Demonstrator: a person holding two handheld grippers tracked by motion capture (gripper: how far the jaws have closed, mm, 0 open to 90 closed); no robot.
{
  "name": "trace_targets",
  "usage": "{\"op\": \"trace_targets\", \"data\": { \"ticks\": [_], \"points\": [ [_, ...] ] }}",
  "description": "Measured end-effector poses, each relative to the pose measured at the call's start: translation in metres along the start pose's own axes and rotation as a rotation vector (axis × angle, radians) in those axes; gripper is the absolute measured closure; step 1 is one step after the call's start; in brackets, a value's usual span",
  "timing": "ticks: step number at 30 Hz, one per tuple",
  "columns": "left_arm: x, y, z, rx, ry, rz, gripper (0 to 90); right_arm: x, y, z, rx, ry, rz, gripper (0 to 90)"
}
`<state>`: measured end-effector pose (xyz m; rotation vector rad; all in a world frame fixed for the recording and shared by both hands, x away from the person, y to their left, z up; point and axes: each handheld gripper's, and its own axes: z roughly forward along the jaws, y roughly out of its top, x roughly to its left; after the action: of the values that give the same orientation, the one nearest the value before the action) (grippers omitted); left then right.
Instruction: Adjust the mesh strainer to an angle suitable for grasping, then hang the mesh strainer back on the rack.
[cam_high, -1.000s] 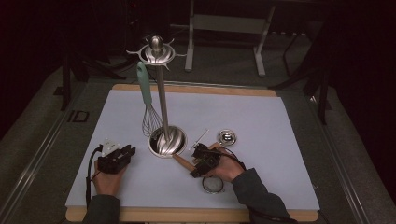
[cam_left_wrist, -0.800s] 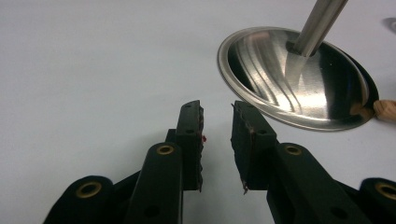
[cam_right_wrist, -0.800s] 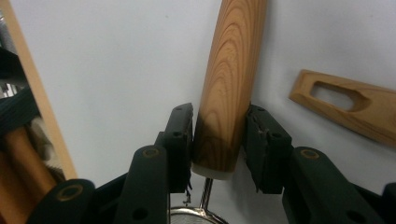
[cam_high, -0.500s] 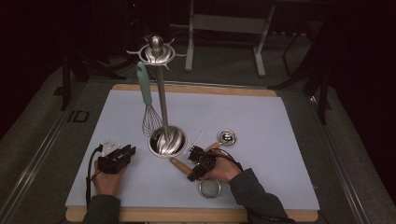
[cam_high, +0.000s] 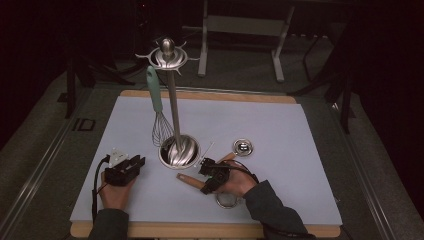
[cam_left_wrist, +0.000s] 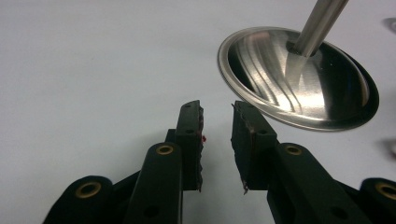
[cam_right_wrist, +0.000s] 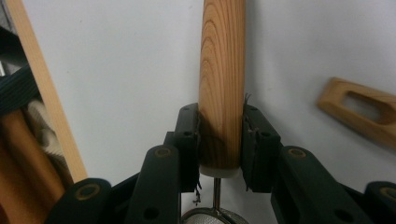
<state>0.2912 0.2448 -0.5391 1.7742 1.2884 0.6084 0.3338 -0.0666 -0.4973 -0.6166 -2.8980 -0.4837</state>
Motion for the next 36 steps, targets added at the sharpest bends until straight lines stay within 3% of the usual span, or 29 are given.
{"op": "trace_targets", "data": {
  "ticks": [9,18,21,36],
  "points": [
    [0.0,0.0,0.0,0.002,-0.001,-0.001,72.9,-0.01,-0.005,-0.017,-0.075,-0.007,0.032,71.0],
    [0.0,0.0,0.0,0.001,-0.001,0.001,72.8,-0.012,-0.006,-0.027,-0.119,-0.009,0.054,71.0],
    [0.0,0.0,0.0,0.001,-0.001,-0.004,72.9,-0.012,-0.007,-0.032,-0.148,0.01,0.059,71.0],
    [0.0,0.0,0.0,-0.001,0.001,-0.004,72.9,-0.017,-0.01,-0.058,-0.278,0.003,0.081,71.1]
  ]
}}
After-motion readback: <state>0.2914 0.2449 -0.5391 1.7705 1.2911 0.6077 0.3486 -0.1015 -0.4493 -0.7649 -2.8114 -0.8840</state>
